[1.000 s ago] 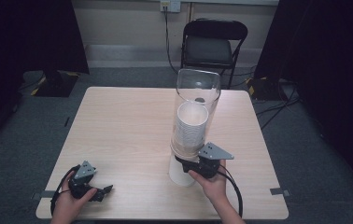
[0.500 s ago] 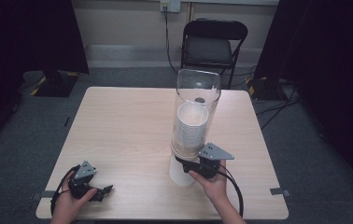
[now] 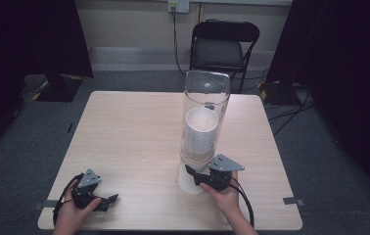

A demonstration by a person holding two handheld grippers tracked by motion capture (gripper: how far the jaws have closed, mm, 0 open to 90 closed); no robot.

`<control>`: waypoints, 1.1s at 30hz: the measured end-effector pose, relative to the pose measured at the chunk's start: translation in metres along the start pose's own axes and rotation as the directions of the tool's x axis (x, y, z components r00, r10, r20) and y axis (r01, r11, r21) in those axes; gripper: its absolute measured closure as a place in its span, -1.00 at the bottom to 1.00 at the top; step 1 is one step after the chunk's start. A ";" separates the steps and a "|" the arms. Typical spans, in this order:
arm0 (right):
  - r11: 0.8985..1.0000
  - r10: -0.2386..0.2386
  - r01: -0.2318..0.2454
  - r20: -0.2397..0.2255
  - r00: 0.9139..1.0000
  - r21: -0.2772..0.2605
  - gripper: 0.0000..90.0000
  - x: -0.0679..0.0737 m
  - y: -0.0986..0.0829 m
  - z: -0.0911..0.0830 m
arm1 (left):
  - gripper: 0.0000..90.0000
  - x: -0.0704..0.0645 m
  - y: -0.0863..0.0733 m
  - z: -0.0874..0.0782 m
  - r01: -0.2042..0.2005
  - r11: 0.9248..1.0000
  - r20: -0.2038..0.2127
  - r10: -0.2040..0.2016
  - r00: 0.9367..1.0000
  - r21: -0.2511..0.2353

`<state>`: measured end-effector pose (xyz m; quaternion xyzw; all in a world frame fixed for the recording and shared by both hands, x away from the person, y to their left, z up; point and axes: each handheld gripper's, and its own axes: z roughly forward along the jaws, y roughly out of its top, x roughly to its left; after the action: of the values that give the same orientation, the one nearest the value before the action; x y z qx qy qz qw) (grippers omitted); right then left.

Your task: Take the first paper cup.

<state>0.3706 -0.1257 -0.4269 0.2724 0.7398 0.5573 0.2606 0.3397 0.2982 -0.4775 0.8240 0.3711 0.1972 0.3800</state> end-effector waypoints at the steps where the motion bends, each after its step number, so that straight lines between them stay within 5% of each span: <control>1: 1.000 0.000 0.000 0.000 1.000 0.000 -0.21 0.000 0.000 0.000 | -1.00 0.000 0.000 0.000 0.000 1.000 0.000 0.000 1.000 0.000; 17: 0.999 -0.008 0.008 0.011 1.000 -0.037 -0.21 0.000 -0.005 0.001 | -1.00 0.000 0.000 0.000 -0.001 1.000 -0.001 0.001 1.000 0.000; 23: 1.000 0.004 -0.004 0.020 1.000 -0.016 -0.27 0.002 0.000 -0.001 | -1.00 0.000 0.000 0.000 -0.001 1.000 -0.001 0.001 1.000 0.001; 27: 0.999 0.012 -0.011 0.041 0.999 -0.033 -0.52 0.001 0.008 -0.005 | -1.00 0.000 0.000 0.000 -0.001 1.000 -0.001 0.001 1.000 0.000; 33: 0.998 0.038 -0.037 0.017 0.999 -0.056 -0.46 0.000 0.019 -0.009 | -1.00 0.000 0.000 0.000 0.001 1.000 -0.002 -0.001 1.000 0.000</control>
<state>0.3662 -0.1273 -0.4061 0.2840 0.7163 0.5800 0.2643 0.3396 0.2982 -0.4775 0.8237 0.3718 0.1976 0.3797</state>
